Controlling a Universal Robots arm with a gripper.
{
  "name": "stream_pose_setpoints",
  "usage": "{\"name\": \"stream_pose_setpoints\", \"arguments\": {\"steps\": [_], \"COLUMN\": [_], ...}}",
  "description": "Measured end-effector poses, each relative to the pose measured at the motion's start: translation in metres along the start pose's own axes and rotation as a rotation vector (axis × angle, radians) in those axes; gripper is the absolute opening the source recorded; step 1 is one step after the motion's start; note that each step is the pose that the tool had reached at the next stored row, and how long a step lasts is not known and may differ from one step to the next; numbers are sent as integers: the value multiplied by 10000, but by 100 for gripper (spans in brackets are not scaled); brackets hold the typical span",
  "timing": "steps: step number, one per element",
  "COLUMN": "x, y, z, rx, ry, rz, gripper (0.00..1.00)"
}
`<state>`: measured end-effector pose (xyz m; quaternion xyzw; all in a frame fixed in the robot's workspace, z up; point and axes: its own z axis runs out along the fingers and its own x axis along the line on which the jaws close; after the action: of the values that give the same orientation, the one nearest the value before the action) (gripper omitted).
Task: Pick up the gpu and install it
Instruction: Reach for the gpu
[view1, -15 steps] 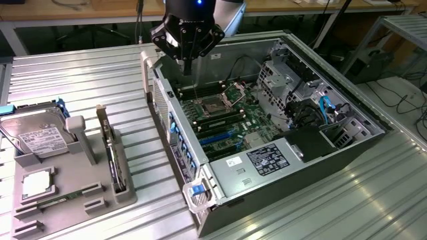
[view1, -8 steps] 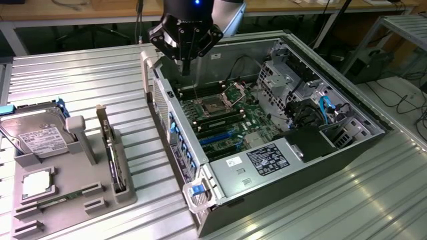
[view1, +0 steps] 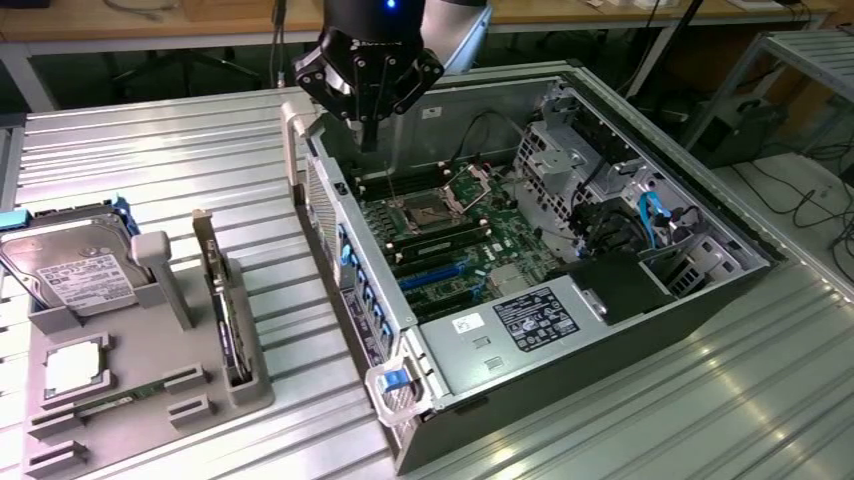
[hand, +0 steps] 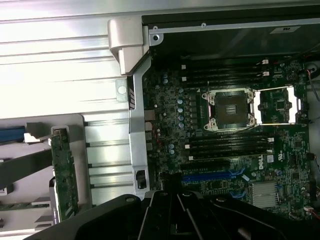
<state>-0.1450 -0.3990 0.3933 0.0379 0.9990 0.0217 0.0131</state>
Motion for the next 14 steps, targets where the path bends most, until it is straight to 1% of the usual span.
{"name": "stream_pose_setpoints", "arguments": {"steps": [14], "x": [51], "y": [-4], "z": [-1], "rx": [0], "ry": [0], "rz": [0], "gripper": [11]}}
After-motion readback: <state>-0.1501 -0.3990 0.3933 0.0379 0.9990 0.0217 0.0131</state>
